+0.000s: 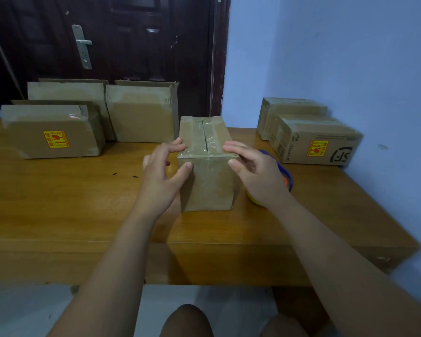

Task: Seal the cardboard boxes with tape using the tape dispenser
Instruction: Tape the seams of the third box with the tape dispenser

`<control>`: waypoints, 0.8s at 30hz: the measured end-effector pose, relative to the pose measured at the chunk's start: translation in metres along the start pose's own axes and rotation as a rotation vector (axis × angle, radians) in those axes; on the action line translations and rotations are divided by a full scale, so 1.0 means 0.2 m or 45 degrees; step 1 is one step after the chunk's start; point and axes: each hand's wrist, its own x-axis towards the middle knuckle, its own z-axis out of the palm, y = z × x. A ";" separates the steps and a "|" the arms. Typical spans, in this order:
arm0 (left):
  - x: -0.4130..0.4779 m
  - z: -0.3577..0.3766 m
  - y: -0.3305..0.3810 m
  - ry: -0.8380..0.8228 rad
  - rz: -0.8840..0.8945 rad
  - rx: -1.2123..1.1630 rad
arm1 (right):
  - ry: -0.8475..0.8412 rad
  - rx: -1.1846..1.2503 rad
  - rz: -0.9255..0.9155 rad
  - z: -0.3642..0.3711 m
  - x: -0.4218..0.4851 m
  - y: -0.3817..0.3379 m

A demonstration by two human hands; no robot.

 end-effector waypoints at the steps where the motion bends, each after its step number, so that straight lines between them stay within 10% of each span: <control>1: 0.00 0.01 0.01 0.006 -0.013 0.025 | 0.016 -0.025 -0.014 0.01 -0.01 0.00; 9: -0.01 0.15 0.06 0.276 -0.051 0.001 | 0.329 -0.022 -0.035 0.16 -0.03 -0.01; 24: 0.01 0.09 -0.03 0.182 0.103 -0.024 | 0.133 0.360 0.067 0.07 -0.01 -0.02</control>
